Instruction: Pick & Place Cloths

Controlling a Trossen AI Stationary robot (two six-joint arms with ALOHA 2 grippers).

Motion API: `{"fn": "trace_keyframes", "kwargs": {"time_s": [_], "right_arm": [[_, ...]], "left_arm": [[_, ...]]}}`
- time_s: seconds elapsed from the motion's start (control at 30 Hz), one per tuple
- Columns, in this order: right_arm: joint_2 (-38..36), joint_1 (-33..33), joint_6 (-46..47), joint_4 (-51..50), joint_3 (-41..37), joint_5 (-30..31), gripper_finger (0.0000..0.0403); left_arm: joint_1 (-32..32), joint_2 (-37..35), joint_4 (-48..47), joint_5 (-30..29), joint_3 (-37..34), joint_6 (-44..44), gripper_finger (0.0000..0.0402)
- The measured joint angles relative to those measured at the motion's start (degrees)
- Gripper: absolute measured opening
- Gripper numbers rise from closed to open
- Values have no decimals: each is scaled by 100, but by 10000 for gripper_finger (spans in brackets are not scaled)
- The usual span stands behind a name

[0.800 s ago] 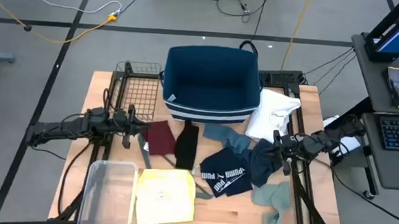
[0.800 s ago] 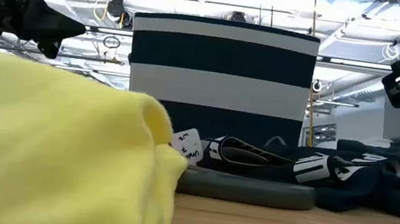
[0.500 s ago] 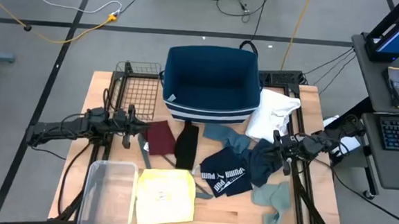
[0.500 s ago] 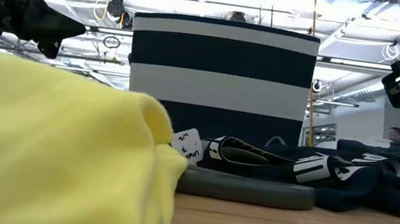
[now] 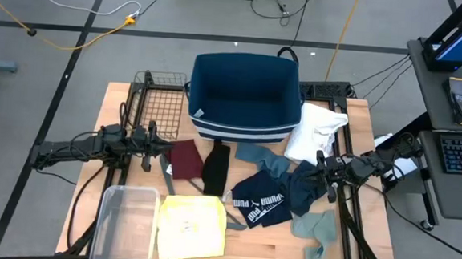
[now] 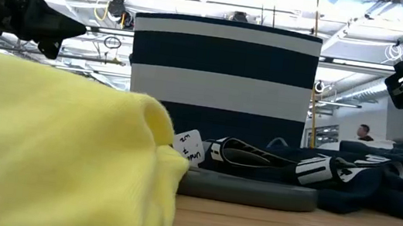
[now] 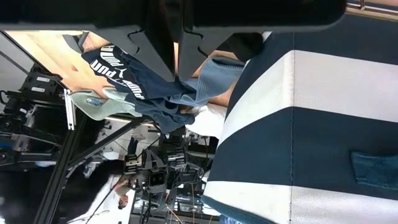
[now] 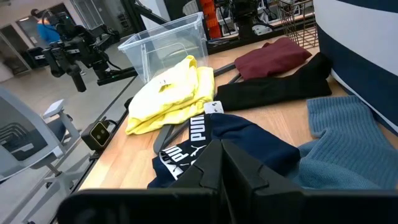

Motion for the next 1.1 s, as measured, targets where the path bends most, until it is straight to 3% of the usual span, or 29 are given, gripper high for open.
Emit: {"fn": "trace_keyframes", "kwargs": {"time_s": [0.77,1.1], "right_arm": [[-1,1,-19,0,1,4,4],[34,-3,-1584,131,1,312,4]], "left_arm": [[0,0,0,2,0,0,21],[0,0,2,0,0,1,21]]}}
